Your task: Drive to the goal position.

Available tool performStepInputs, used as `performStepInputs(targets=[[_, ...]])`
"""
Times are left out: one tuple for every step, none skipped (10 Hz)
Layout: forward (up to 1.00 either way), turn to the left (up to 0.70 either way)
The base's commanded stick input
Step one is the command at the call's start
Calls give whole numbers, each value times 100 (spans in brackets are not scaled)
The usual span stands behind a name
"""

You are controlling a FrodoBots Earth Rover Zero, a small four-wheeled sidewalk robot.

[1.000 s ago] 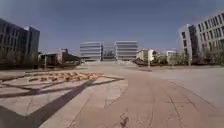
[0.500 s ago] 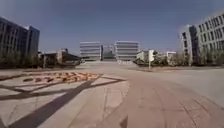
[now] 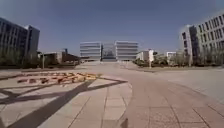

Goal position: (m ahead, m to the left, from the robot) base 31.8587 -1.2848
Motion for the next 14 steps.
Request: performStepInputs(targets=[[70,0],[70,0],[70,0],[70,0],[70,0],[70,0],[70,0],[70,0],[70,0],[70,0],[70,0],[70,0],[70,0],[70,0]])
